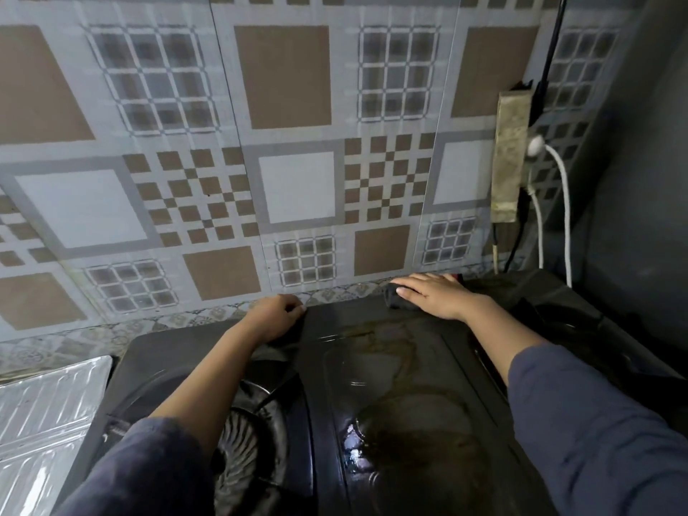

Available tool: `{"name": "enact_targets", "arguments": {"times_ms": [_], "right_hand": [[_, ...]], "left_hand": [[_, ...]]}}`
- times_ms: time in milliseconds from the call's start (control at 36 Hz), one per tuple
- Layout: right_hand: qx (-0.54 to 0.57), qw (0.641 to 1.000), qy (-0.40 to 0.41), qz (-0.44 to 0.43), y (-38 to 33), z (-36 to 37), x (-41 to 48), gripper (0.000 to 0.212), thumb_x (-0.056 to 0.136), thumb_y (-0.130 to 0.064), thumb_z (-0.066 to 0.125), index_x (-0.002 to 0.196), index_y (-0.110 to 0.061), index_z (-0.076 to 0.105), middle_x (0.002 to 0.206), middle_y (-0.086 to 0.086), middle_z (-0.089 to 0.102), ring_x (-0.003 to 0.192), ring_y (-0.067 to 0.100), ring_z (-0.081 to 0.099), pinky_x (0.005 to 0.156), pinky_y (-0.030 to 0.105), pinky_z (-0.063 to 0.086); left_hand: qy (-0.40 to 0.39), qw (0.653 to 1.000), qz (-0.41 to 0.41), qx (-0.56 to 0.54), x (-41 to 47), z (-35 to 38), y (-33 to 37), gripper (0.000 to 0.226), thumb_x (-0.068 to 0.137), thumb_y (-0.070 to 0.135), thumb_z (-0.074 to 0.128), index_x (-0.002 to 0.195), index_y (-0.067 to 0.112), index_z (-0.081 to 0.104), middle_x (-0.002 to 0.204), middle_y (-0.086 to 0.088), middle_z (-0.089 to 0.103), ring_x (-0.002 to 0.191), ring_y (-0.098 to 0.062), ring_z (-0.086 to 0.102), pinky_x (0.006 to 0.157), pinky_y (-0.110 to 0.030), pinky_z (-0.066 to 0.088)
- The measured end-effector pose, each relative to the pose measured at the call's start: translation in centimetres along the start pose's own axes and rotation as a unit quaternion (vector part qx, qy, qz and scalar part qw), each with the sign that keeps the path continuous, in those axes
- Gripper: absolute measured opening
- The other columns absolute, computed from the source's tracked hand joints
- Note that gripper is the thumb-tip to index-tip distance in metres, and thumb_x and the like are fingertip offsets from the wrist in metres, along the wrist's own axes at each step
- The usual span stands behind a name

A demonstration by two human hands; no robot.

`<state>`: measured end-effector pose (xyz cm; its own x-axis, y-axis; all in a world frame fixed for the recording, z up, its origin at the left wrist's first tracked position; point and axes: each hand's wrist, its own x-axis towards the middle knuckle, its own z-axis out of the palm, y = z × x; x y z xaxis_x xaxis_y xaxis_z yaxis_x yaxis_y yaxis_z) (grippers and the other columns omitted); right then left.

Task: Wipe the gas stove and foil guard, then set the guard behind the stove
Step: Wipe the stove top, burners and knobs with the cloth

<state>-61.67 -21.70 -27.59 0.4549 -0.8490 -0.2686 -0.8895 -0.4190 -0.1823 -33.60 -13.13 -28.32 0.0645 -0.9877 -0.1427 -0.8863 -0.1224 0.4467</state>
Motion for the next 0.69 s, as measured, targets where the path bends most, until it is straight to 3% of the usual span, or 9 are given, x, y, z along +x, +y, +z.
{"name": "enact_targets", "arguments": {"times_ms": [472, 694], "right_hand": [[0.013, 0.985, 0.028, 0.169, 6.9, -1.2, -0.6, 0.054, 0.098, -0.052, 0.010, 0.145, -0.030, 0.025, 0.156, -0.004, 0.020, 0.143, 0.024, 0.017, 0.116, 0.048, 0.011], [0.057, 0.941, 0.084, 0.321, 5.3, -0.7, 0.4, 0.049, 0.101, -0.034, 0.013, 0.146, -0.018, 0.023, 0.157, 0.007, 0.012, 0.144, 0.029, 0.006, 0.115, 0.056, 0.002]], "left_hand": [[0.016, 0.999, 0.010, -0.028, 0.9, 1.3, 1.2, 0.030, 0.097, 0.027, 0.042, 0.105, 0.007, 0.063, 0.106, -0.016, 0.066, 0.097, -0.029, 0.059, 0.082, -0.035, 0.044], [0.009, 1.000, 0.015, -0.020, 0.6, 1.3, 1.0, 0.031, 0.097, 0.030, 0.040, 0.108, 0.011, 0.062, 0.105, -0.013, 0.066, 0.096, -0.029, 0.059, 0.087, -0.039, 0.048]]}}
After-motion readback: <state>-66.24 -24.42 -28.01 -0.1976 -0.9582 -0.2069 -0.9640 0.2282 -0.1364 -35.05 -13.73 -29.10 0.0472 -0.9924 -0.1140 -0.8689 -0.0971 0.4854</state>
